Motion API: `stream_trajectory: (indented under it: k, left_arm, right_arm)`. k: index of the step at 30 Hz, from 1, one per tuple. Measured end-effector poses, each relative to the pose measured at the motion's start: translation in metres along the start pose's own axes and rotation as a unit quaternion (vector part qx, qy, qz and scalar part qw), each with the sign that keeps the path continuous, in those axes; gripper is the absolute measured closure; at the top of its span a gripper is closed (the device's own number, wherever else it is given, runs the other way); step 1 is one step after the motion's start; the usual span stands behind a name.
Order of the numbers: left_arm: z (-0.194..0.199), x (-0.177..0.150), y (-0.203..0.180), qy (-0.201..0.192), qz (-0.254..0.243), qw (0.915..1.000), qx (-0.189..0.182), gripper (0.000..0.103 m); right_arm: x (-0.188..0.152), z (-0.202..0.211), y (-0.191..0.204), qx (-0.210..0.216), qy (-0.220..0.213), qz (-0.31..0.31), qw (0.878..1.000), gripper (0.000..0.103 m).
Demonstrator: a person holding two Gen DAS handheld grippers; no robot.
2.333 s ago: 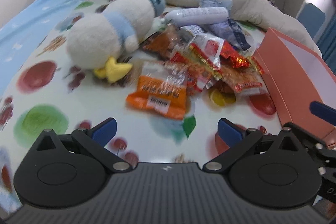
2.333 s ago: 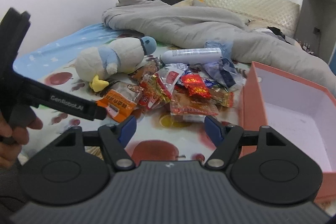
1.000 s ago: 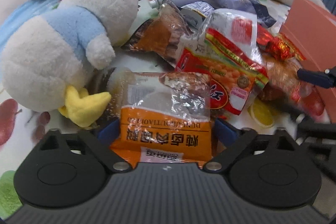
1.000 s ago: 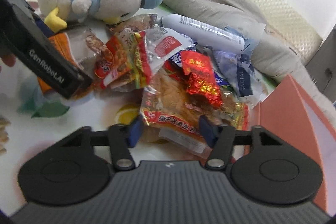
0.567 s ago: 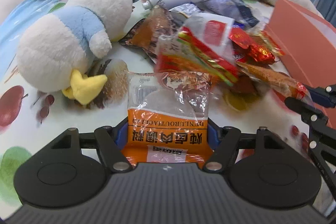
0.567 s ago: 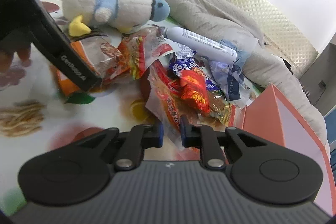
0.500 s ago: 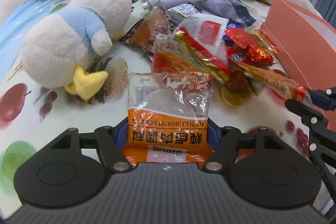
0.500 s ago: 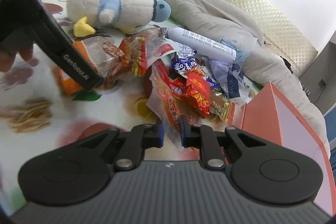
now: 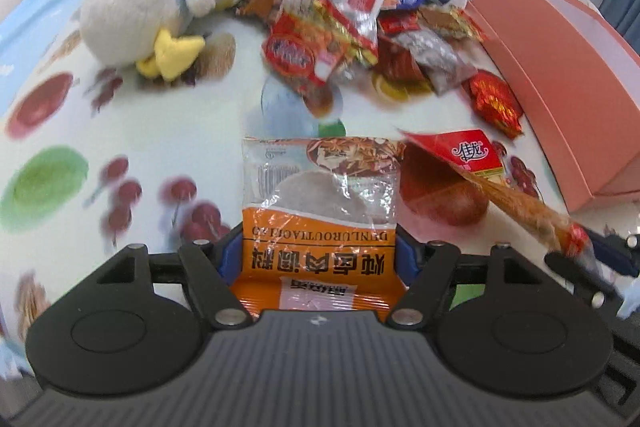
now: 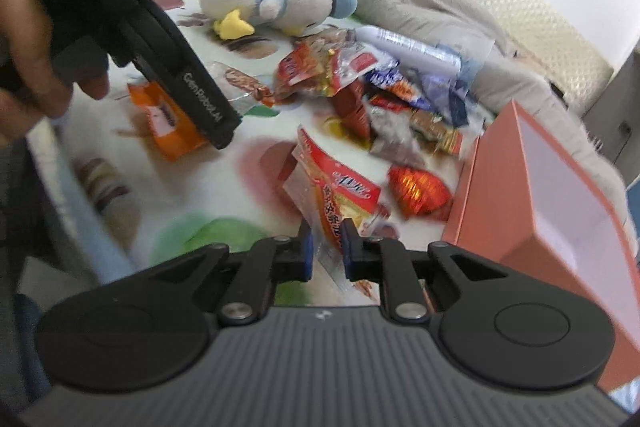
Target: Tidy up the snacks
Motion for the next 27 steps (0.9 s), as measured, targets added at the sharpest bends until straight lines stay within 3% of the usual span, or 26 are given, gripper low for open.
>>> stream_trajectory:
  k: [1, 3, 5, 6, 9, 14, 20, 27]
  left_arm:
    - [0.001, -0.002, -0.001, 0.002, 0.003, 1.0000, -0.004, 0.021]
    - [0.004, -0.005, -0.001, 0.002, 0.011, 0.9998, -0.015, 0.014]
    - [0.008, -0.007, 0.001, 0.002, 0.008, 0.9998, -0.019, 0.013]
    - [0.010, -0.008, 0.001, 0.002, 0.007, 0.9997, -0.023, 0.013]
    - [0.014, -0.008, 0.004, 0.003, 0.013, 0.9991, -0.039, 0.012]
    - [0.012, -0.004, 0.005, -0.002, 0.020, 0.9988, -0.045, 0.012]
    - [0.005, -0.002, 0.003, -0.014, 0.007, 0.9994, -0.032, 0.012]
    - [-0.003, -0.004, 0.006, -0.009, -0.012, 0.9996, -0.025, 0.013]
  right_arm:
    - [-0.002, 0.002, 0.001, 0.011, 0.004, -0.014, 1.000, 0.077]
    - [-0.005, 0.005, 0.003, 0.038, 0.015, -0.040, 0.998, 0.058]
    - [-0.004, 0.010, 0.004, 0.064, 0.010, -0.062, 0.996, 0.030]
    - [-0.003, 0.014, 0.004, 0.073, 0.004, -0.076, 0.994, 0.026]
    - [0.006, 0.020, 0.002, 0.118, -0.004, -0.115, 0.986, 0.022]
    - [0.010, -0.006, -0.025, 0.075, 0.012, -0.180, 0.981, 0.018]
    - [-0.005, -0.040, -0.027, 0.073, 0.047, -0.203, 0.975, 0.018]
    - [-0.016, -0.054, -0.032, 0.060, 0.060, -0.237, 0.968, 0.018]
Point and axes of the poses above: each gripper's, at about its wrist camera, not at the fingertips, and z roughly against the way its jaws point, y to its left, x to its top, the point moved 9 cm from there along -z, roughly the way its jaws point, and after that the axes turned 1 degree about y, right-handed, at the moved point
